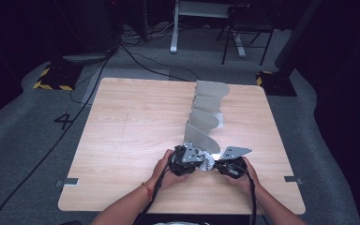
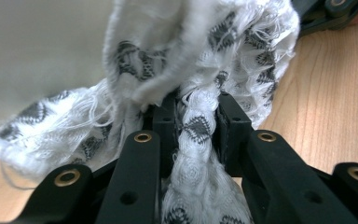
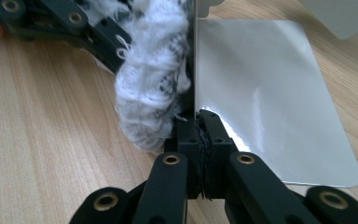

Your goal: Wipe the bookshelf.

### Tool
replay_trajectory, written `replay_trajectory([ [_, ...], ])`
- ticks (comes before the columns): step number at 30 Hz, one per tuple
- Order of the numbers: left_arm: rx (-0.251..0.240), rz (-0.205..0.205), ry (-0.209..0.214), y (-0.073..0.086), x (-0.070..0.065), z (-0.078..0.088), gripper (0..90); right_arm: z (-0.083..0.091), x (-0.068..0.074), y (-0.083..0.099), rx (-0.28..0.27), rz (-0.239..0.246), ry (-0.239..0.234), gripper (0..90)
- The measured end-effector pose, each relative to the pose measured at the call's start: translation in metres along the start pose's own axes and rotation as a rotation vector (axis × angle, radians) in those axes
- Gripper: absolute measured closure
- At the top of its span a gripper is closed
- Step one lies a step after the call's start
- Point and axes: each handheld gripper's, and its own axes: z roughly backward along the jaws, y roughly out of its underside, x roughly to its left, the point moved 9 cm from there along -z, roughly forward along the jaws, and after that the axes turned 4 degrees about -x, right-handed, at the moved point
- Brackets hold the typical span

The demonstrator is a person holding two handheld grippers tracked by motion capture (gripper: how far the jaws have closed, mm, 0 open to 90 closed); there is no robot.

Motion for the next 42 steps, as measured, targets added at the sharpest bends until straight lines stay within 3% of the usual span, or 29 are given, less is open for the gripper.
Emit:
replay_trajectory([
  [11, -0.091, -0.008, -0.079, -0.021, 0.030, 0.064, 73.8, 0.001, -0.001, 0.000, 0.020, 0.017, 0.012, 87.8],
  [15, -0.086, -0.010, -0.104, -0.016, 0.038, 0.077, 73.8, 0.002, -0.002, 0.001, 0.023, 0.014, 0.014, 87.8],
  [17, -0.082, 0.020, -0.137, -0.008, 0.050, 0.089, 73.8, 0.002, -0.002, 0.001, 0.025, 0.014, 0.015, 87.8],
  [21, -0.045, 0.027, -0.208, 0.008, 0.073, 0.106, 73.7, 0.003, -0.002, 0.001, 0.030, 0.026, 0.014, 88.2],
  [31, 0.031, 0.113, -0.320, 0.051, 0.127, 0.129, 72.6, 0.003, -0.003, 0.001, 0.032, 0.028, 0.011, 88.2],
  [38, 0.085, 0.190, -0.350, 0.085, 0.147, 0.130, 70.7, 0.003, -0.003, 0.002, 0.030, 0.024, 0.002, 88.1],
  [40, 0.118, 0.192, -0.345, 0.097, 0.149, 0.128, 68.7, 0.003, -0.003, 0.002, 0.027, 0.023, 0.001, 88.1],
  [42, 0.115, 0.211, -0.332, 0.102, 0.149, 0.127, 67.0, 0.004, -0.003, 0.002, 0.029, 0.021, 0.004, 88.1],
])
